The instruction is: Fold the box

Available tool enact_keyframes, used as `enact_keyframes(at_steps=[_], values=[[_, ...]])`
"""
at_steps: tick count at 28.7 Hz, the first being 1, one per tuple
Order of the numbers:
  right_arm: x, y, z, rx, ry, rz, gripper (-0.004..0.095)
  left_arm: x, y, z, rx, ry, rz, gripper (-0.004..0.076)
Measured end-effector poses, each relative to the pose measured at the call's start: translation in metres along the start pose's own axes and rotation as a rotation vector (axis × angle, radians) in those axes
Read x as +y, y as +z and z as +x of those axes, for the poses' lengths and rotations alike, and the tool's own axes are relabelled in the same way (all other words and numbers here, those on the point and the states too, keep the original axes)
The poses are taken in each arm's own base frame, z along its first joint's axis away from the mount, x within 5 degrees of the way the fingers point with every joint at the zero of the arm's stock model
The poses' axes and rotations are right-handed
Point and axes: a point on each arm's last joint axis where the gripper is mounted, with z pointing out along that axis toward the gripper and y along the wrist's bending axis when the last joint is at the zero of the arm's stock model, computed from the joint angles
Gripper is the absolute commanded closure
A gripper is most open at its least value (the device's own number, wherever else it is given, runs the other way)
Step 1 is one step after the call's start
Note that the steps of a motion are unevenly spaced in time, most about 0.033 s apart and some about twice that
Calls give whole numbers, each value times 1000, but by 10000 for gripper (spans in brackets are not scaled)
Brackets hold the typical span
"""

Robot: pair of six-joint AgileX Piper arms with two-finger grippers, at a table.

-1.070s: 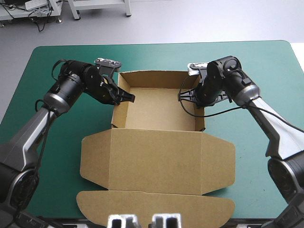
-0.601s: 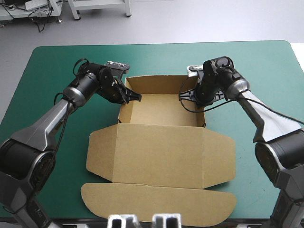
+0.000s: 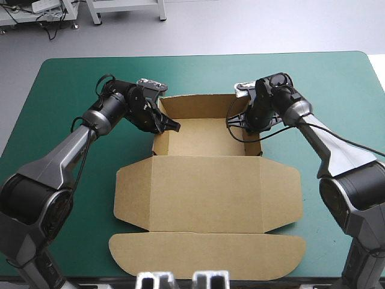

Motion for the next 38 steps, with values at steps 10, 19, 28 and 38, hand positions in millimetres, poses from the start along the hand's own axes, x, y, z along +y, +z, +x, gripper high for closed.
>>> enact_keyframes(at_steps=[10, 19, 28, 38], values=[[-1, -7, -6, -42, -38, 42, 507, -10, -8, -17, -53, 28, 40, 211], [-3, -43, -24, -125, -46, 73, 507, -6, -34, -30, -85, 80, -37, 211], [-2, -84, -29, -193, -36, 63, 509, -7, -106, -52, -211, 115, -103, 510], [-7, -161, -6, -354, -55, 34, 544, -11, -260, -10, -573, 159, -199, 734]])
